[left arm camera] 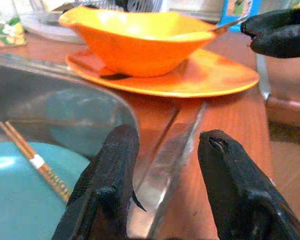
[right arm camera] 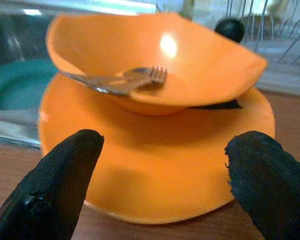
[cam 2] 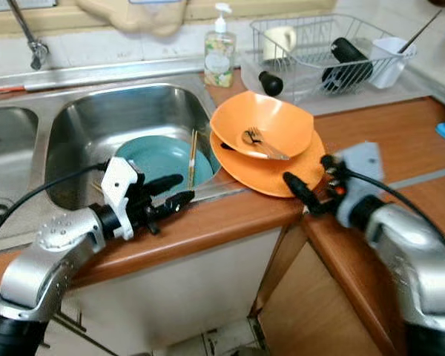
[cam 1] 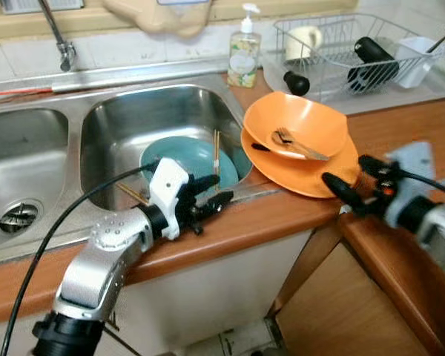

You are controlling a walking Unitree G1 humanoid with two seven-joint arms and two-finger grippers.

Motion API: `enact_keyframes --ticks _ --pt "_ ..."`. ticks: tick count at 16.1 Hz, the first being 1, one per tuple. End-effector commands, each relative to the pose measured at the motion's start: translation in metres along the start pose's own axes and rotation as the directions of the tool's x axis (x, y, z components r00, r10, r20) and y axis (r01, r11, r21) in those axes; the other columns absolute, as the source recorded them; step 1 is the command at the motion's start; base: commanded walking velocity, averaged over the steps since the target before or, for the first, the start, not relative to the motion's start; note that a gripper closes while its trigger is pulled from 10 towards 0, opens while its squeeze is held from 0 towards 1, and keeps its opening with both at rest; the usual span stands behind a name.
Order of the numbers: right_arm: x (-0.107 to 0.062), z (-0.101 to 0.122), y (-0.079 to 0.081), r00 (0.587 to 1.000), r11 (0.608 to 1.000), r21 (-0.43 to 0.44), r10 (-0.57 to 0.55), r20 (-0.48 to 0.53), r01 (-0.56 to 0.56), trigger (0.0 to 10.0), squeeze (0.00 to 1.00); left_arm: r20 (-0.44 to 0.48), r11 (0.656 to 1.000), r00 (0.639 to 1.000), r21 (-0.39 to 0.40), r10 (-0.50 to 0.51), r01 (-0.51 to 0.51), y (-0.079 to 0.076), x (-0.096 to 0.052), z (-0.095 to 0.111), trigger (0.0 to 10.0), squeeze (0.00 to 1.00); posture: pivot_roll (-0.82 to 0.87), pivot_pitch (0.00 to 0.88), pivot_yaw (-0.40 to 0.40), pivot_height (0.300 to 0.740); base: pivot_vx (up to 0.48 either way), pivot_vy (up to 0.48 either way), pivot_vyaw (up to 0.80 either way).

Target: Kitchen organization

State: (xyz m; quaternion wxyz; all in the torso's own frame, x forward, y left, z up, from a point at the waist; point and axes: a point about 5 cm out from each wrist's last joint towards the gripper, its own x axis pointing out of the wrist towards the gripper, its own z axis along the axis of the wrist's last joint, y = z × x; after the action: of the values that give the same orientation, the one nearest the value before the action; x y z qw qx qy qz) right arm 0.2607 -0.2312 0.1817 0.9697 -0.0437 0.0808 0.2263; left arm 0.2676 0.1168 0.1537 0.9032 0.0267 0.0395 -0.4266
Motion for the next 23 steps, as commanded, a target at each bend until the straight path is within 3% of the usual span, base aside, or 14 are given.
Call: enact_keyframes --ticks 1,4,10,17,23 --pt "-0.002 0.008 0.003 0.999 1.000 -0.015 0.028 0.037 -0.027 10.0 0.00 0.012 1.000 1.000 0.007 -0.022 0.022 -0.005 0.001 0.004 10.0 0.00 -0.14 0.000 0.006 0.740 0.000 0.000 0.00" --pt "0.000 0.017 0.007 0.988 0.997 0.068 0.020 0.156 -0.031 10.0 0.00 0.029 0.999 0.999 -0.004 -0.037 0.037 -0.010 0.004 0.005 10.0 0.00 -0.14 0.000 0.008 0.740 0.000 0.000 0.00" --pt "0.007 0.023 0.006 0.977 0.991 0.129 -0.058 0.206 0.031 10.0 0.00 0.028 0.999 0.999 -0.003 -0.044 0.044 -0.011 0.005 0.006 10.0 0.00 -0.14 0.000 0.009 0.740 0.000 0.000 0.00" --pt "0.026 0.019 0.008 0.983 0.990 0.085 -0.124 0.134 0.113 10.0 0.00 0.027 0.999 0.999 0.004 -0.044 0.044 -0.011 0.007 0.007 10.0 0.00 -0.13 0.000 0.006 0.740 0.000 0.000 0.00" --pt "0.040 0.027 0.024 0.986 0.996 0.050 -0.074 0.152 0.067 10.0 0.00 0.025 0.999 0.999 0.009 -0.038 0.037 -0.009 0.007 0.008 10.0 0.00 -0.13 0.000 0.007 0.740 0.000 0.000 0.00"
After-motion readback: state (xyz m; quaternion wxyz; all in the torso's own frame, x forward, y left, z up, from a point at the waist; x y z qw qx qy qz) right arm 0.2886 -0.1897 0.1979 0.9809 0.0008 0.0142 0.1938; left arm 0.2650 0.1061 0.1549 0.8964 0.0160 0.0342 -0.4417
